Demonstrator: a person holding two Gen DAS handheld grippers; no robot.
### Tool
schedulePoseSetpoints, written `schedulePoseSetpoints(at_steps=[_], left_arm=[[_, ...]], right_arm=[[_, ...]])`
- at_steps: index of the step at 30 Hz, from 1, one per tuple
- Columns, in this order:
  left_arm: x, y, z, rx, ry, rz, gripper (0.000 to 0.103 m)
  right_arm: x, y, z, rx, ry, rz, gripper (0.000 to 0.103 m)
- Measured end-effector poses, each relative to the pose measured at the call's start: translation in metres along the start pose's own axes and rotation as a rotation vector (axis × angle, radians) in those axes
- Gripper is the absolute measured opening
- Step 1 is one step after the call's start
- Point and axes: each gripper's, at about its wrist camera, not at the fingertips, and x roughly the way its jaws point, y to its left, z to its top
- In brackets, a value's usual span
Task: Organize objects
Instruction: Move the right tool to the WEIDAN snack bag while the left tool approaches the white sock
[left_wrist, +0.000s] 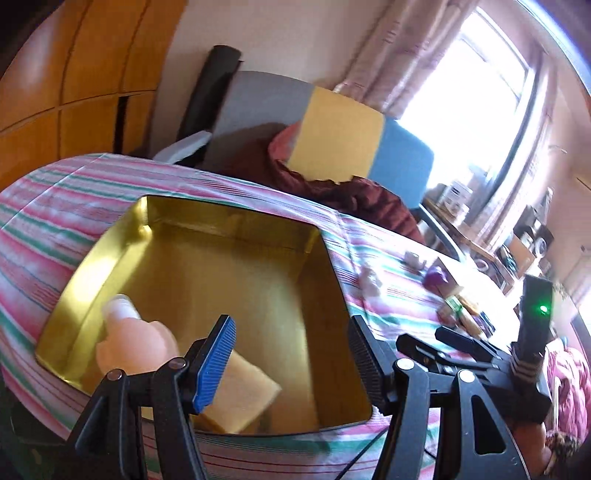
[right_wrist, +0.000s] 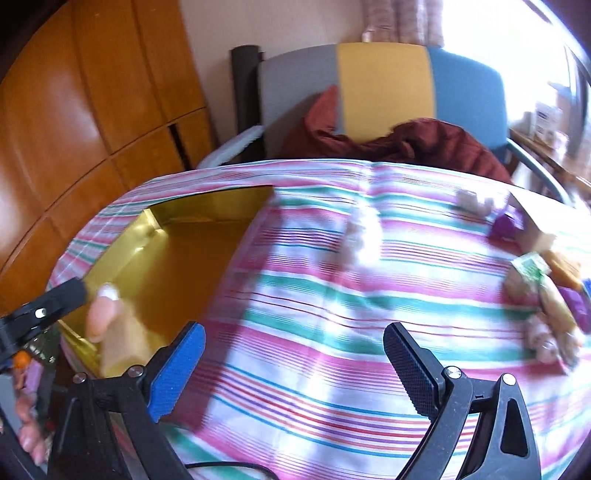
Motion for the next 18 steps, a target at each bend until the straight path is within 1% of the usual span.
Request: schedulePoseSetpoints(at_steps=[4, 8, 13, 18], left_arm=[[0.002, -0.020, -0.004, 0.050, 0.014, -0.038, 0.064], [0.004, -0.039, -0.007, 0.091, 0.030, -0.062, 0.064], [0.010, -0.055, -0.012, 0.118, 0.063, -0.085, 0.064], [0.015, -0.071, -0.017, 0.148, 0.096, -0.110, 0.064]], right_arm=[[-0.007, -0.035, -0.007, 0.047, -0.001, -0.066, 0.098], [-0.018, -0.075, -0.012, 0.118, -0.013, -0.123, 0.099], [-0.041, -0.121, -0.013, 0.192, -0.081, -0.200, 0.100], [-0.060, -0.173, -0.007, 0.267, -0.149, -0.268, 0.101]])
